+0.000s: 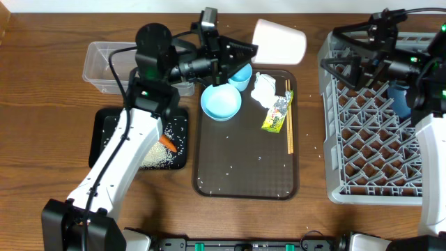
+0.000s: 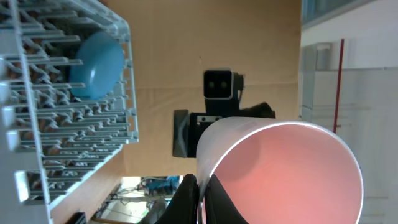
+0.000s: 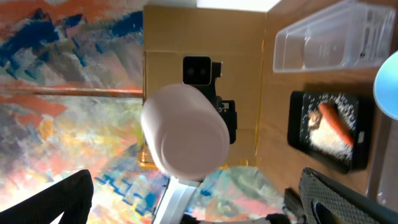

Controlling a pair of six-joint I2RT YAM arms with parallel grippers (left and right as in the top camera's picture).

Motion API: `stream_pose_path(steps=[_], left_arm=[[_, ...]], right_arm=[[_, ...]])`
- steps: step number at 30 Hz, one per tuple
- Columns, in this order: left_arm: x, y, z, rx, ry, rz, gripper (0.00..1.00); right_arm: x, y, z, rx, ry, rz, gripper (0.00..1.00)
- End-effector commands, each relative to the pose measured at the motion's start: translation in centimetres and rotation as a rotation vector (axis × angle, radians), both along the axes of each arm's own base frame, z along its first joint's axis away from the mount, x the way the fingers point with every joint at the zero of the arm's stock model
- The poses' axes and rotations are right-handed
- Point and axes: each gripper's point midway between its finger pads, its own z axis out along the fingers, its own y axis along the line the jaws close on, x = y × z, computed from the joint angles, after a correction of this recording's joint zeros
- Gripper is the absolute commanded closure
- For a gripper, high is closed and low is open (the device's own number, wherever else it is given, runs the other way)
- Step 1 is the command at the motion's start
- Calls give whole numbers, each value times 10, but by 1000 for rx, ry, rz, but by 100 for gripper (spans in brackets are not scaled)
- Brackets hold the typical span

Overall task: Sort waste into correct bins and load items into the dishwasher rack
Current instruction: 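Move the right gripper left to the pink cup held by the left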

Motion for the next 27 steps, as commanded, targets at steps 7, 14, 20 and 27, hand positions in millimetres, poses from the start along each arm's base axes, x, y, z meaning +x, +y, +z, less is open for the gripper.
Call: stream_pose_path(steps=[7,14,20,27], left_arm=[[-12,-16,10,-20,-1,-32,94],[-11,-19,10,-21,-1,-20,94],[-11,-19,10,-21,-1,-20,94],[-10,-18,10,-22,-1,-18,94]], right_arm=[[-4,25,8,18,38,55,1],[-4,40,16,26,37,72,1],[-7,45,16,27,39,90,1],[-8,48,16,27,39,96,8]])
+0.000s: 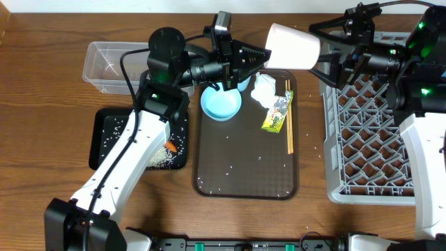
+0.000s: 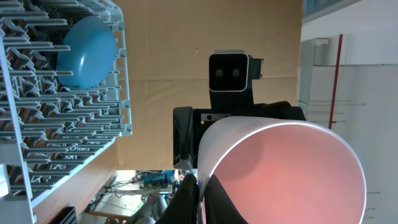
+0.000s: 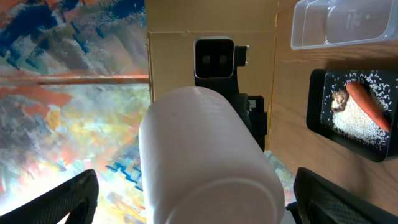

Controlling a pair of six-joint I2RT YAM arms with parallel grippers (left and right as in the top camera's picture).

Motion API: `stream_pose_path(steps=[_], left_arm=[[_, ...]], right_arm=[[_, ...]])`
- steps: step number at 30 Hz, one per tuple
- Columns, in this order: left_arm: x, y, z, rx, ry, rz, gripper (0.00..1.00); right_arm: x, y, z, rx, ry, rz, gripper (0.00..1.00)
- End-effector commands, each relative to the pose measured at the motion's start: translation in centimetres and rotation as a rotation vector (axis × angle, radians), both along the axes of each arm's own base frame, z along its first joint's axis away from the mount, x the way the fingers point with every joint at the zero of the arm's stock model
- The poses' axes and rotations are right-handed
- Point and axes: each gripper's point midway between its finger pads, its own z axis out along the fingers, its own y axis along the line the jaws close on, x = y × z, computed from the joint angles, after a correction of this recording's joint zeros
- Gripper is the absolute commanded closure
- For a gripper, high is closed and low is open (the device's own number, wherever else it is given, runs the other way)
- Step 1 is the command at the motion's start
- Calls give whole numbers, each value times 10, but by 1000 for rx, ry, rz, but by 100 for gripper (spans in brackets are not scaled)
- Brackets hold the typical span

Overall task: Sort waste into correct bins and load items into the dishwasher rack
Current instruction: 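Move the right gripper left to the pink cup held by the left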

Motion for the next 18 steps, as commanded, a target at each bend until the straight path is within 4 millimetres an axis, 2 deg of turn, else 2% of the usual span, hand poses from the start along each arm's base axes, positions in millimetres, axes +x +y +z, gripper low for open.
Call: stream_pose_path(steps=[1,18], left_arm=[[0,2,8,-9,-20,9,94],[4,5,8,-10,-20,28,94]], right_arm=[[-3,8,2,2,5,21,10],[-9,13,2,7,8,61,14]])
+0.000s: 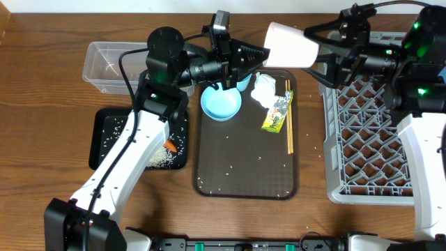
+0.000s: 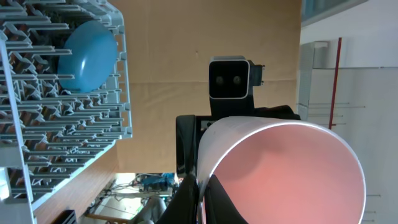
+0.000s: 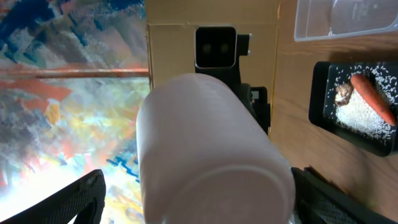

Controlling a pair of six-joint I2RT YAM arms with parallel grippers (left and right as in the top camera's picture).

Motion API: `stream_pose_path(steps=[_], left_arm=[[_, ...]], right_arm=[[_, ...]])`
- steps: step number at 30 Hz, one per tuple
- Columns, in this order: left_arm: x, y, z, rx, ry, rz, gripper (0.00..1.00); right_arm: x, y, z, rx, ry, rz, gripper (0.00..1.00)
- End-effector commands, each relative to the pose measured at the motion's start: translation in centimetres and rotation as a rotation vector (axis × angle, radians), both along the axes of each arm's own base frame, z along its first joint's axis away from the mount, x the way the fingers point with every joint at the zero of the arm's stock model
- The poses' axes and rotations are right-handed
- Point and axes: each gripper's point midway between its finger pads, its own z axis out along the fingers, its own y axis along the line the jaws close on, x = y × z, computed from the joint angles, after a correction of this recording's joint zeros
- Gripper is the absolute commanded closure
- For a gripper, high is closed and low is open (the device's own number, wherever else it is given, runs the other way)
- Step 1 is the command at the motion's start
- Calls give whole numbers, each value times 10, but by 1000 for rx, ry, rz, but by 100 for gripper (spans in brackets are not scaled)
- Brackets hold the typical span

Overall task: Sort waste into correct bins and load items into the dishwasher rack
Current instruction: 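Move the right gripper left to the pink cup held by the left, then close the right gripper on the pink cup's base while left holds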

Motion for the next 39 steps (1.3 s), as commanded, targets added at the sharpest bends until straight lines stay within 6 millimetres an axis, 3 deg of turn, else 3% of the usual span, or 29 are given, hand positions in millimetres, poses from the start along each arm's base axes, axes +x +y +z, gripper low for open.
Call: stream_pose_path(steps=[1,11,27,30,39], left_arm=[[1,3,8,-10,-20,14,94],[2,3,8,-10,-20,14,94],[-1,2,8,-13,-4,-2,94],[-1,2,8,-13,-4,-3,94],[-3,2,8,-12,-4,-14,94]], right_arm=[[-4,5,2,4,4,29,14],[-4,5,2,4,4,28,25],[-2,5,2,0,-8,17,30],[-2,5,2,0,-9,17,37],[1,4,1,-8,-35,-1,33]])
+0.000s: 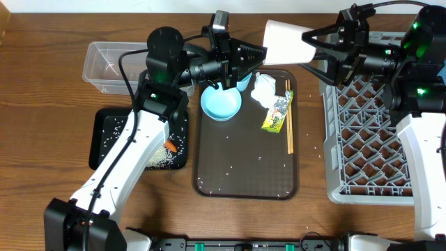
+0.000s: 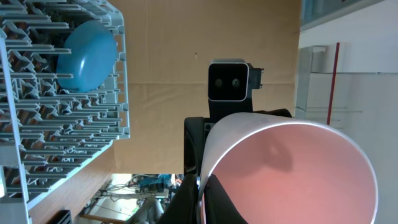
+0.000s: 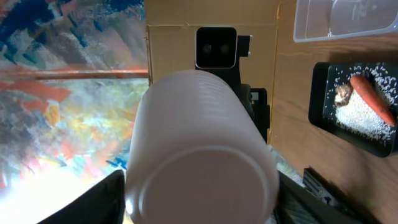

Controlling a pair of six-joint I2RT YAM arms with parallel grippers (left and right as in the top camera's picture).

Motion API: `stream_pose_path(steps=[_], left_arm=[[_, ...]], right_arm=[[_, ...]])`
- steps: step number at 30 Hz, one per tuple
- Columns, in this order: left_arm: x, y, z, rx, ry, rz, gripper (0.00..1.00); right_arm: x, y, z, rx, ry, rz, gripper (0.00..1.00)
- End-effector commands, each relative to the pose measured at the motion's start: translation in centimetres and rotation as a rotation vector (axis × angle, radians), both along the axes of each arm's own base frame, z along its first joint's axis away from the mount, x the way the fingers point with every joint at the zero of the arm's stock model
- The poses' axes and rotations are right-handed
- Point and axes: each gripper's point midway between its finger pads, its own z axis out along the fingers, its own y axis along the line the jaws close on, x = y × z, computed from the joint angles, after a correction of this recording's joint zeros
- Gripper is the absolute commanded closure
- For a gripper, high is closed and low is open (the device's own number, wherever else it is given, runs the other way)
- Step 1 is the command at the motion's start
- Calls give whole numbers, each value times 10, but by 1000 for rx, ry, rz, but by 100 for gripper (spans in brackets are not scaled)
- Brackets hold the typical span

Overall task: Sort waste into correct bins and load items into the dishwasher rack
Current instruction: 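Close the right gripper on the pink cup's base while left holds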

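A pale pink cup (image 1: 286,42) hangs on its side in the air, between the brown tray (image 1: 244,174) and the dish rack (image 1: 331,143). My left gripper (image 1: 259,52) is shut on its rim; in the left wrist view (image 2: 200,199) the cup's mouth (image 2: 292,174) fills the lower right. My right gripper (image 1: 313,47) reaches from the rack side and is shut on the cup's base end. In the right wrist view (image 3: 202,199) its fingers (image 3: 102,199) press both sides of the cup (image 3: 199,155).
On the tray lie a blue bowl (image 1: 221,103), a crumpled napkin (image 1: 265,89), a green wrapper (image 1: 277,113) and chopsticks (image 1: 289,122). A clear bin (image 1: 104,63) and a black tray (image 1: 111,150) with rice and carrot sit left. A blue bowl (image 2: 90,53) stands in the rack.
My right gripper's fingers stood apart on either side of the cup; now they touch its sides. The left gripper still pinches the rim, and the cup has barely shifted.
First my left gripper held the cup by its rim above the tray's back edge, with the right gripper open over the rack. Then the cup was further right and the right gripper flanked its base. Now both grippers hold the cup.
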Motion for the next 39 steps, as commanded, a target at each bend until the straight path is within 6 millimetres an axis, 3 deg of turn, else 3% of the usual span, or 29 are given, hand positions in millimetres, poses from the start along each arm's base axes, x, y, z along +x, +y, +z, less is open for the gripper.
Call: stream_pose_path(steps=[1,21,39], left_arm=[[-5,1,8,-6,-26,-23,94],[-12,0,7,-4,-25,-65,94],[-17,4,7,-2,-15,-103,94]], right_arm=[[0,3,2,-6,-31,4,33],[14,-8,4,-23,-101,-70,27],[18,-7,-5,-18,-96,-26,33]])
